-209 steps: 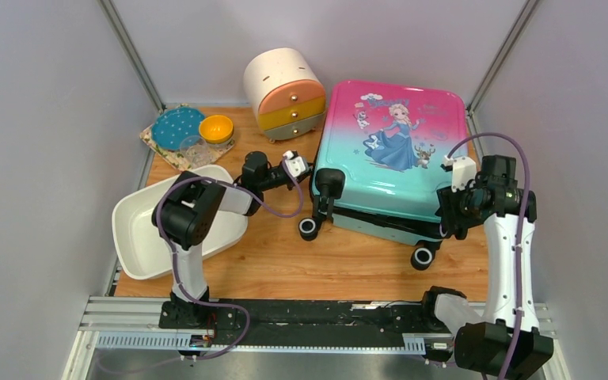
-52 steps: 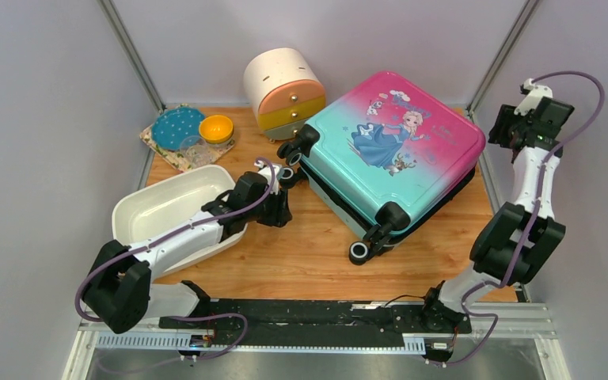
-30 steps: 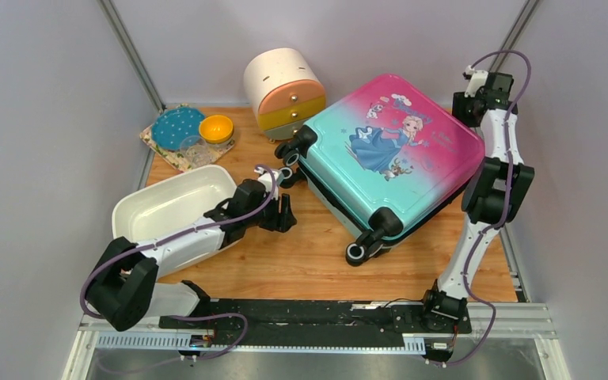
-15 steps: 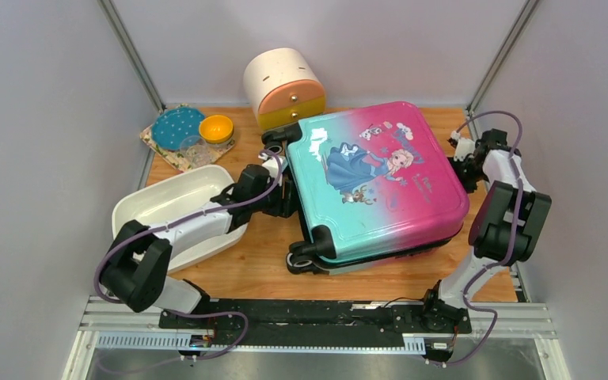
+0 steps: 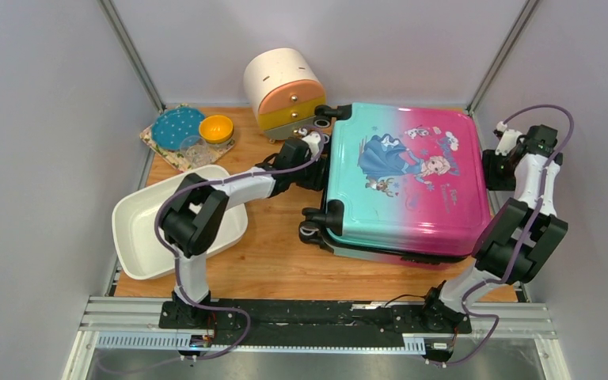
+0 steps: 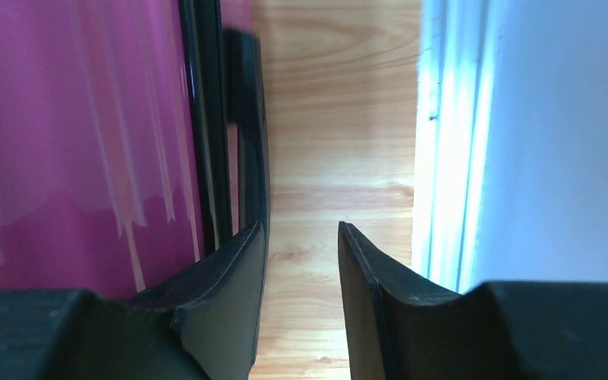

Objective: Open, take out, and arrange the luggage

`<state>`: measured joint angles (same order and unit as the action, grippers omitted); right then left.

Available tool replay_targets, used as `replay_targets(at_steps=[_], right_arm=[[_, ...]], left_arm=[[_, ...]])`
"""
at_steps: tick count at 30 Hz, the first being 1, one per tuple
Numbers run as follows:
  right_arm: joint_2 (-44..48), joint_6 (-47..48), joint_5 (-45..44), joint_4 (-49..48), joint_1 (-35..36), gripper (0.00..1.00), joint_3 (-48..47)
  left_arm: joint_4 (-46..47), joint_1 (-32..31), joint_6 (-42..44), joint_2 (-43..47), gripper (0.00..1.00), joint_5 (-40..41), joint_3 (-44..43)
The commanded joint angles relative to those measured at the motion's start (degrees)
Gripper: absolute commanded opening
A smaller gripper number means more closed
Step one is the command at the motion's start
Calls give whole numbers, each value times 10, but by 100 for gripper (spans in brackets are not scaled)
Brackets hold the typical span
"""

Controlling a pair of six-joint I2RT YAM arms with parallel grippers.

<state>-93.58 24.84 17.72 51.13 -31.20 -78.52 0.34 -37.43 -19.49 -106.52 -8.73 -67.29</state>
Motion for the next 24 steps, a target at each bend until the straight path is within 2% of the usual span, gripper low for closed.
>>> replay_targets(at_steps=[1, 7, 9, 13, 18, 21, 24], right_arm=[[-39, -78, 9, 8, 16, 44, -68], [-92, -120, 30, 5, 22, 45, -187], [-89, -114, 40, 25, 23, 47, -217], [-12, -64, 73, 51, 29, 53, -219], [116, 48, 120, 79, 33, 75, -184], [185, 156, 153, 188, 37, 78, -176], [243, 272, 137, 315, 41, 78, -133]], left_arm=[[153, -34, -1, -39, 59, -96, -110], [143, -7, 9, -62, 60, -59, -159], [130, 16, 23, -38, 62, -64, -157], [99, 52, 73, 63, 68, -110, -120], [33, 86, 149, 189, 79, -187, -10], [-8, 100, 194, 272, 79, -276, 49], [-110, 99, 254, 330, 78, -328, 75]])
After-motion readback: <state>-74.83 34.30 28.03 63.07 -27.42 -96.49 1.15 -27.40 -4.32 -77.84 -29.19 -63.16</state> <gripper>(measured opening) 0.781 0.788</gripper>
